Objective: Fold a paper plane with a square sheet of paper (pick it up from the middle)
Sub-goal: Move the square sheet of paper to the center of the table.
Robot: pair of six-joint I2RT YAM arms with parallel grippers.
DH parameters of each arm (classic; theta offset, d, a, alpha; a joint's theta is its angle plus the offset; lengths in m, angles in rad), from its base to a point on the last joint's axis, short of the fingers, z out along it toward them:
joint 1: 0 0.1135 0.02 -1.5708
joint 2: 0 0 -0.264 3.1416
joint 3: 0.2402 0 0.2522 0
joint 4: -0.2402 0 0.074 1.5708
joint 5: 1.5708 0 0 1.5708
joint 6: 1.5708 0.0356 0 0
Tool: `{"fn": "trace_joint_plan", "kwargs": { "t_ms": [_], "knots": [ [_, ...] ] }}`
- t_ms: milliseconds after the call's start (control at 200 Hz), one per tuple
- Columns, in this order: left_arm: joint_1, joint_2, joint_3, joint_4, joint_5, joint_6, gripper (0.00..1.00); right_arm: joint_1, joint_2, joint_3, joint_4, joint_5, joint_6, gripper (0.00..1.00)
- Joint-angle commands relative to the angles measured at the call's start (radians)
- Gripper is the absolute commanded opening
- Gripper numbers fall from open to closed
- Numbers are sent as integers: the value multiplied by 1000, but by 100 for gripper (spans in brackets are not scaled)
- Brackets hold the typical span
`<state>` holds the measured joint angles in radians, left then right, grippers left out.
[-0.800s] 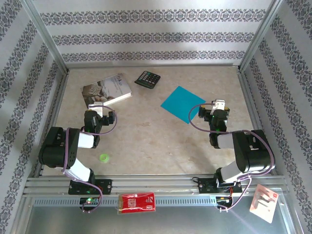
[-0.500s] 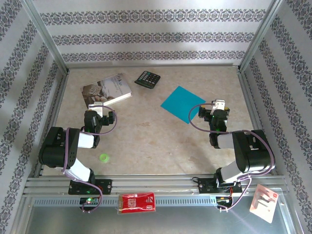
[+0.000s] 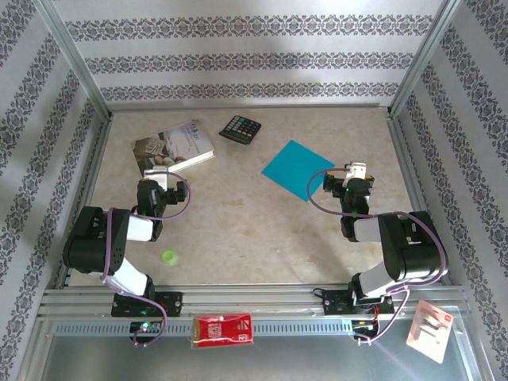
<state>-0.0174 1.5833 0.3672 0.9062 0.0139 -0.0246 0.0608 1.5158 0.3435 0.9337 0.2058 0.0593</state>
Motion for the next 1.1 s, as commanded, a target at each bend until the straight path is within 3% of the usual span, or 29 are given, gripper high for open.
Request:
{"fn": "trace_joint_plan", "kwargs": {
  "t_ms": [0, 305, 385, 430, 505, 590, 699, 769, 819, 939, 1064, 1094],
  "knots": [
    [19, 9, 21, 38, -14, 24, 100, -9, 9, 15, 37, 18, -7, 98],
    [19, 1, -9, 94, -35, 12, 100, 0, -2, 14, 42, 53, -8, 98],
    [19, -78, -28, 66, -45, 10, 100, 13, -40, 12, 4, 30, -33, 98],
    [20, -146, -18, -11, -71, 0, 100, 24, -56, 6, 27, 83, -34, 98],
    [19, -259, 37, -197, -125, -29, 100, 42, -175, 59, -172, 215, -11, 98],
    [21, -346, 122, -401, -224, -196, 100, 22, -317, 123, -394, 283, 105, 98],
    [22, -373, 236, -609, -154, -335, 100, 1, -433, 220, -705, 249, 280, 98],
    [21, -362, 294, -712, -16, -424, 100, 35, -463, 258, -834, 151, 364, 98],
    [15, -345, 339, -784, 69, -477, 100, 110, -453, 290, -920, 139, 410, 98],
    [-53, -304, 401, -908, 153, -561, 100, 289, -314, 410, -1105, 108, 476, 98],
    [-178, -250, 460, -973, 128, -556, 100, 305, -35, 602, -1172, -126, 433, 95],
    [-204, -233, 474, -981, 115, -554, 100, 289, 41, 664, -1206, -179, 432, 90]
  ]
}}
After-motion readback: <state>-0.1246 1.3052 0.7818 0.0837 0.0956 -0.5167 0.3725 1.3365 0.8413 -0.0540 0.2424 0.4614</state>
